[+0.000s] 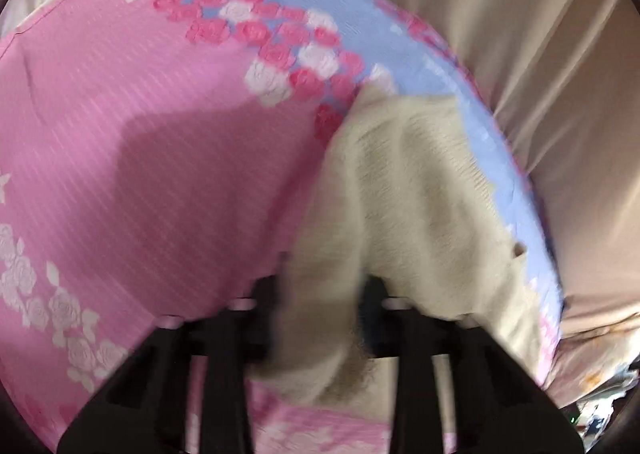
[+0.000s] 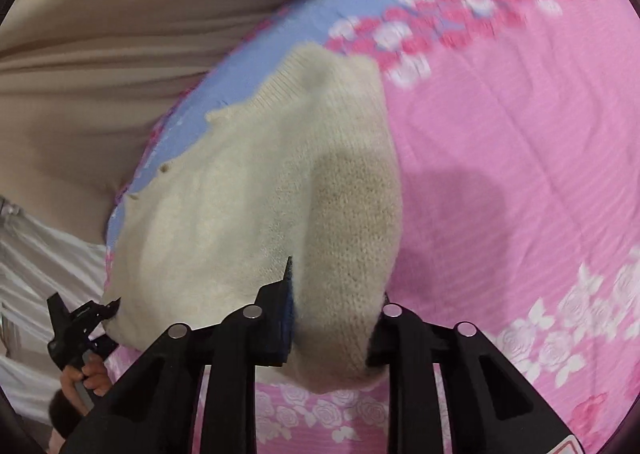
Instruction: Fold small clothes
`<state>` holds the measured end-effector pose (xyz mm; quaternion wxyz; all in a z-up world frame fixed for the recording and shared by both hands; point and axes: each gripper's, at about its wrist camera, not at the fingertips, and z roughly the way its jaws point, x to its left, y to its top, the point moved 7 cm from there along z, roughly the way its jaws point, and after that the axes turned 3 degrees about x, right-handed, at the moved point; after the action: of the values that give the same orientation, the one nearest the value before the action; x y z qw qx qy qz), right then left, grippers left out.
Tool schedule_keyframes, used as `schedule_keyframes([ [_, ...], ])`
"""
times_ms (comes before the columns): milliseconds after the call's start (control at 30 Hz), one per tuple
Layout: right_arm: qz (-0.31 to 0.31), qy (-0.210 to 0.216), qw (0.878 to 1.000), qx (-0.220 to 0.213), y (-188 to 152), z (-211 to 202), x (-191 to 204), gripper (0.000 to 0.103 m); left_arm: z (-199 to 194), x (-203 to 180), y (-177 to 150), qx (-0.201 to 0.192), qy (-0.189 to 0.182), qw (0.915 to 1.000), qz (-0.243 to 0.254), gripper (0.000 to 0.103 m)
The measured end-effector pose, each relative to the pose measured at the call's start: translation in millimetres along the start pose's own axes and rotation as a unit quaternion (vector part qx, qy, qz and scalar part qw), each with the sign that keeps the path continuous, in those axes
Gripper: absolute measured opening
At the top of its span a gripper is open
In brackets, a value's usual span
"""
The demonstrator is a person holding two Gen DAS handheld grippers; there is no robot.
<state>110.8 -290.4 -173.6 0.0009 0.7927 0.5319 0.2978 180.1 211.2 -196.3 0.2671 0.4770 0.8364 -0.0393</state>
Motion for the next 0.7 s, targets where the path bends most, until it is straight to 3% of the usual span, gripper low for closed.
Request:
schedule_keyframes([
  [100,-0.038,-0.011,0.999,-0.028,16,-44,8,0.017,-31,-24,-7,-0.013,-0.048,0.9987,0.014,0.018],
  [167,-0.067,-0.043,0.996,-0.047,20,-75,4,0.017,-42,-34,-19,-0.006,-0.062,0.9978,0.022,0.018],
  [267,-0.075,-0.087,0.992,-0.043,12,-99,-24,0.018,-42,-41,-63,0.027,-0.077,0.9964,0.021,0.018],
  [333,-0.067,-0.113,0.991,-0.015,-7,-100,-55,0.019,-28,-34,-93,0.052,-0.067,0.9963,0.014,0.018],
  [400,-0.067,-0.141,0.987,0.025,-32,-81,-84,0.021,-5,-17,-130,0.078,-0.031,0.9964,0.005,0.019],
  [467,-0.063,-0.179,0.979,0.071,-56,-59,-111,0.023,10,-4,-146,0.066,-0.010,0.9978,0.005,0.021],
  [500,-0.048,-0.176,0.981,0.069,-59,-61,-119,0.024,6,-3,-148,0.051,-0.015,0.9986,0.004,0.024],
  [567,-0.026,-0.169,0.985,0.018,-49,-86,-112,0.025,0,-5,-146,0.051,0.002,0.9987,0.006,0.030],
  [600,-0.032,-0.173,0.984,-0.022,-39,-104,-102,0.033,-4,-7,-143,0.048,0.011,0.9987,0.009,0.034],
  [633,-0.044,-0.164,0.985,-0.041,-34,-113,-93,0.035,-7,-9,-141,0.042,0.019,0.9988,0.013,0.038],
  [700,-0.073,-0.137,0.987,-0.042,-25,-117,-71,0.030,-7,-10,-140,0.041,0.026,0.9987,0.018,0.039],
])
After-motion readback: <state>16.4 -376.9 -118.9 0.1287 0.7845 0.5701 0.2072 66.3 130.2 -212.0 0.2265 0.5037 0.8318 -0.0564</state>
